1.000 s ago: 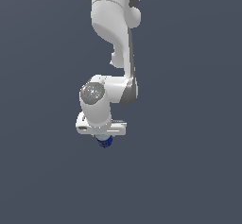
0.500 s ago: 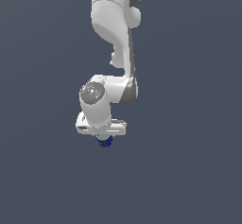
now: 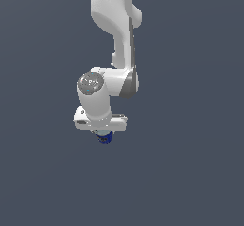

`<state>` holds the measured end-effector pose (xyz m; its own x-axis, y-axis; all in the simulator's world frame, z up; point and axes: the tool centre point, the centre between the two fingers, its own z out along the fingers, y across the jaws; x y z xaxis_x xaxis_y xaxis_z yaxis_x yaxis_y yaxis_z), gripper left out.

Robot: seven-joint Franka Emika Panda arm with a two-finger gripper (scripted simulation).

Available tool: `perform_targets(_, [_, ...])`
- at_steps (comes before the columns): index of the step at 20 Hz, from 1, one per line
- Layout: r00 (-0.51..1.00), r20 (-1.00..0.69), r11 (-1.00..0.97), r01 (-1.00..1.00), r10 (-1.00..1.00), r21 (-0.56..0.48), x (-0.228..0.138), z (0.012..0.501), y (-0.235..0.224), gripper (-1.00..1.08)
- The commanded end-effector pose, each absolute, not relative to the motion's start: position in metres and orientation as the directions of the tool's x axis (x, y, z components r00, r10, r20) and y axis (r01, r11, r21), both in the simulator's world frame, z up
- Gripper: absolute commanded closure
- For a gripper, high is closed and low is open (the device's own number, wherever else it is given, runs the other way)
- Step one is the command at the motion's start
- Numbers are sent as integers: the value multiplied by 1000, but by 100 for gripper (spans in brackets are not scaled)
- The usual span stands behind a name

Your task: Pick up the object and move it to a goal position.

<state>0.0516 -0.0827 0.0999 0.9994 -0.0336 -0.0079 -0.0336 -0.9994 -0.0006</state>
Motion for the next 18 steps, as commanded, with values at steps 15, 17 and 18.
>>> perform_targets(15, [999, -1, -999, -34, -34, -1, -9, 245, -102, 108])
perform_targets(17, [999, -1, -999, -34, -34, -1, -18, 267, -105, 108])
perform_targets(18, [999, -1, -999, -34, -34, -1, -23, 279, -106, 108])
